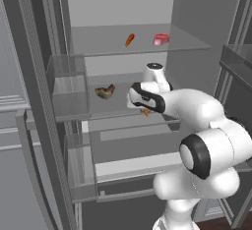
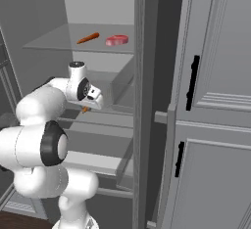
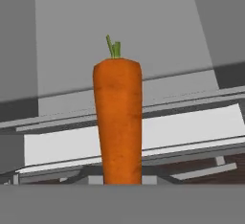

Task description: Place one carrot and one steak in each tupperware on the nearby counter, to pack two identical lunches.

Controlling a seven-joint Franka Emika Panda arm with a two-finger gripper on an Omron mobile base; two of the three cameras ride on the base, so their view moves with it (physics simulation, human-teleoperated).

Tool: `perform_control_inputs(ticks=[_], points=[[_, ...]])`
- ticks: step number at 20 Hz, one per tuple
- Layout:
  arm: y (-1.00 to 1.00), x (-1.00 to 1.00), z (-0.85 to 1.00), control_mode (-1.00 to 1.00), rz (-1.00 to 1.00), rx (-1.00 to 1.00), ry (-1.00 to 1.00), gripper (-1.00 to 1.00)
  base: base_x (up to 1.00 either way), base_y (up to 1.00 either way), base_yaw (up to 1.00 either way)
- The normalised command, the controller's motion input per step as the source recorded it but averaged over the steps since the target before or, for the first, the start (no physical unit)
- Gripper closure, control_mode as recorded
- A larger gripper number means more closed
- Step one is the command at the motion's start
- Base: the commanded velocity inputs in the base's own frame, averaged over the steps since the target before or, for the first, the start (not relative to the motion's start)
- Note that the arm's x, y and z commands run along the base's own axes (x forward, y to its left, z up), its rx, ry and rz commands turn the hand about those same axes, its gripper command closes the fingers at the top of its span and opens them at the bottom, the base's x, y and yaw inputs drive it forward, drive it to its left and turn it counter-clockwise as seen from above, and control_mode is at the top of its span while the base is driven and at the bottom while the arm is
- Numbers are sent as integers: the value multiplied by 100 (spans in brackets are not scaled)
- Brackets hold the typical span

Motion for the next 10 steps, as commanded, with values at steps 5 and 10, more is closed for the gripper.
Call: perform_control_inputs(ticks=[5,10], points=[[-1,-97,73,-100,13,0,-9,100,0,0,0],[-7,-100,30,-100,4,0,-19,100,0,0,0]])
